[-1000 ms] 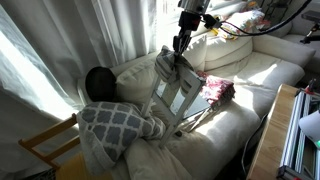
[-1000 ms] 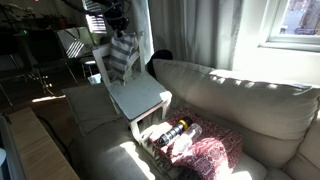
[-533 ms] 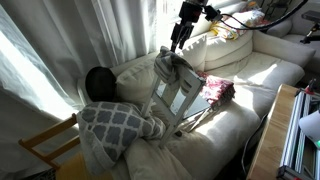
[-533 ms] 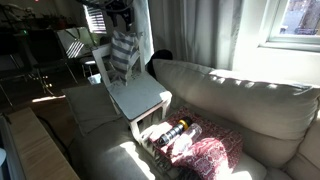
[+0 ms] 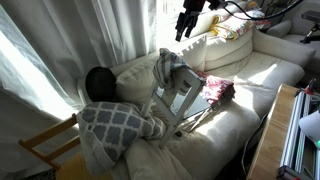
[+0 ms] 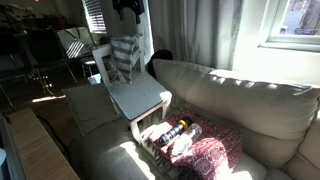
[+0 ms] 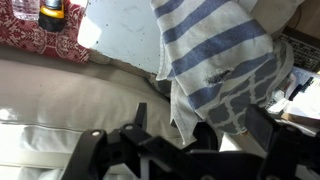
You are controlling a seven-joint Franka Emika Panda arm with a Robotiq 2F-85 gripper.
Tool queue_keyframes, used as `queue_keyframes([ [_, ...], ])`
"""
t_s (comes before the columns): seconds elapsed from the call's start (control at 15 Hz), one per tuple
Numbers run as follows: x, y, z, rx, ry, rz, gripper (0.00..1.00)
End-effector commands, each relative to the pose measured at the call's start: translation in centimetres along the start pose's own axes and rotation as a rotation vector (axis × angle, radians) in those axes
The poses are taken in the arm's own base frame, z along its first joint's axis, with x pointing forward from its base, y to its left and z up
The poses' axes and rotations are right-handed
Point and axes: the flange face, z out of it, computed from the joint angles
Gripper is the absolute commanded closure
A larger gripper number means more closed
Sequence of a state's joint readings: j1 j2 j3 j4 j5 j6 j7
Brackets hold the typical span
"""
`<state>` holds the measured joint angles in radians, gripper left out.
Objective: Hang the grey towel on the chair
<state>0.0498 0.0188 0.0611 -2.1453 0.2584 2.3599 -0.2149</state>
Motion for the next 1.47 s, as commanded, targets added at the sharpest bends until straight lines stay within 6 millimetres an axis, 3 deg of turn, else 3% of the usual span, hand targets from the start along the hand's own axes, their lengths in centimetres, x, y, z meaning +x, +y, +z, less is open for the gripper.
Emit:
queue_keyframes([
  [0.0, 0.6, 1.2, -3.4, -0.028, -0.032, 0.07, 0.0],
  [0.47, 0.4, 2.6, -11.2, 0.063, -0.192, 0.083, 0.0],
  [0.73, 0.0, 3.4, -14.4, 0.117, -0.234, 0.101, 0.0],
  [1.0, 0.1, 3.6, -16.2, 0.16, -0.212, 0.124, 0.0],
  [1.4, 0.6, 3.7, -16.2, 0.154, -0.186, 0.13, 0.0],
])
